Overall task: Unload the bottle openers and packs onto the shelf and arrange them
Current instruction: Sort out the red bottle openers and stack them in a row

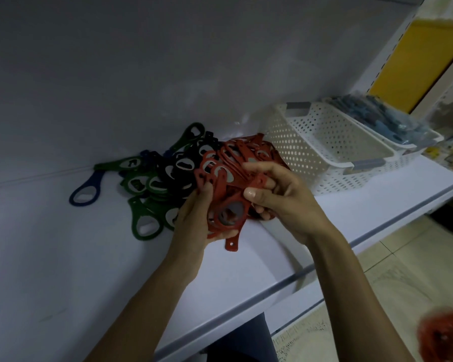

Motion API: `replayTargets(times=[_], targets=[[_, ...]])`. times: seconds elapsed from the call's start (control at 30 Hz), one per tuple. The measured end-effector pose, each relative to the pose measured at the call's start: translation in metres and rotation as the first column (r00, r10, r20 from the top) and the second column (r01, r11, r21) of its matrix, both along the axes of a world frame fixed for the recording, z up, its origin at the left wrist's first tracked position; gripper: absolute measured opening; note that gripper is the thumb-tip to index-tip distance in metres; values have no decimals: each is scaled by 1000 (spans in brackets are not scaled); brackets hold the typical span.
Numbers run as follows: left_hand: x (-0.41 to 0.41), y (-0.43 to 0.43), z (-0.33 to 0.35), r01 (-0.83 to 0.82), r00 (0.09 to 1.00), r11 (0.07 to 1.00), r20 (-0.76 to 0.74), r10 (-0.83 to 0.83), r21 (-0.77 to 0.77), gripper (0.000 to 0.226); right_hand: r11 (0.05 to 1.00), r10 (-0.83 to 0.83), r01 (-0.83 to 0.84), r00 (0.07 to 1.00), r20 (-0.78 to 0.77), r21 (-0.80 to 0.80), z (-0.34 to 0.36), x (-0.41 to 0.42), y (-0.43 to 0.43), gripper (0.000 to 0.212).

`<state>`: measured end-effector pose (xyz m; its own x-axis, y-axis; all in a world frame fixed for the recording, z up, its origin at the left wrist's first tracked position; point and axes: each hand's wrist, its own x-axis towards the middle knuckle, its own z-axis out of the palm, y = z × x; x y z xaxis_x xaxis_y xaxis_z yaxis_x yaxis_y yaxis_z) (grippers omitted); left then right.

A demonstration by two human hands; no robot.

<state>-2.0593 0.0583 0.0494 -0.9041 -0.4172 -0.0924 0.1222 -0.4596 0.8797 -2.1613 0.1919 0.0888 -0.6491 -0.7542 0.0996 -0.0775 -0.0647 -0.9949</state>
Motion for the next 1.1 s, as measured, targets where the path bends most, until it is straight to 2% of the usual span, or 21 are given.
replayTargets(times=[0.07, 0.13, 0.2, 0.27, 0.33, 0.4, 0.47, 0.5, 0.57, 0.67, 0.73, 0.8, 0.83, 0.9, 0.93, 0.97, 1.03, 1.1], targets=[[2, 2, 0, 101, 995, 993, 30, -99, -59, 37, 998, -18, 20, 999, -43, 62, 3, 0, -5, 38], [3, 6, -2, 171, 985, 972, 50, -165, -158, 31, 995, -72, 77, 995, -64, 69, 6, 4, -14, 33], [3, 7, -4, 130, 991, 972, 56, -121, -197, 27, 983, -182, 183, 981, -62, 12, 5, 8, -20, 28], [2, 3, -5, 20, 999, 993, 36, -16, -115, 28, 933, -352, 361, 910, -217, -1, 2, 14, -22, 17], [1, -3, -5, -68, 998, 998, -11, 68, 5, 32, 862, -434, 504, 787, -439, 51, -6, 23, -17, 13], [0, -8, -6, -143, 989, 989, -34, 144, 37, 34, 778, -320, 576, 707, -630, 251, -16, 36, -9, 29], [-1, -9, -9, -189, 981, 982, -35, 190, 32, 36, 601, -46, 642, 621, -782, 475, -26, 51, -5, 47], [-1, -9, -9, -202, 978, 979, -38, 203, 27, 37, 532, 67, 665, 585, -809, 525, -30, 58, -5, 54], [-1, -8, -10, -224, 974, 974, -52, 222, -21, 39, 510, 112, 689, 540, -834, 515, -35, 70, -7, 55], [-1, -6, -7, -265, 964, 952, -72, 257, -152, 43, 540, 76, 733, 446, -892, 412, -35, 78, -11, 33], [-1, -4, -5, -284, 959, 935, -84, 272, -213, 46, 546, 66, 748, 410, -910, 377, -34, 79, -7, 28], [0, -3, -5, -285, 958, 926, -117, 263, -249, 41, 574, -16, 742, 432, -902, 345, -32, 73, 0, 25], [0, -2, -5, -275, 960, 926, -125, 250, -258, 33, 608, -90, 716, 492, -866, 343, -30, 69, 4, 23], [0, -1, -4, -243, 967, 939, -136, 215, -243, 17, 742, -279, 589, 706, -652, 320, -27, 61, 9, 16], [0, -1, -4, -228, 970, 950, -136, 202, -216, 24, 809, -358, 530, 787, -503, 254, -25, 56, 9, 11], [-1, -1, -3, -211, 974, 961, -123, 191, -179, 33, 852, -419, 500, 830, -368, 156, -23, 53, 8, 8], [-1, -2, -1, -211, 974, 972, -107, 200, -101, 38, 870, -485, 492, 857, -174, -5, -19, 46, 4, 13], [-1, -3, -2, -242, 966, 967, -118, 232, -84, 28, 865, -501, 498, 858, -112, -51, -16, 38, 0, 25]])
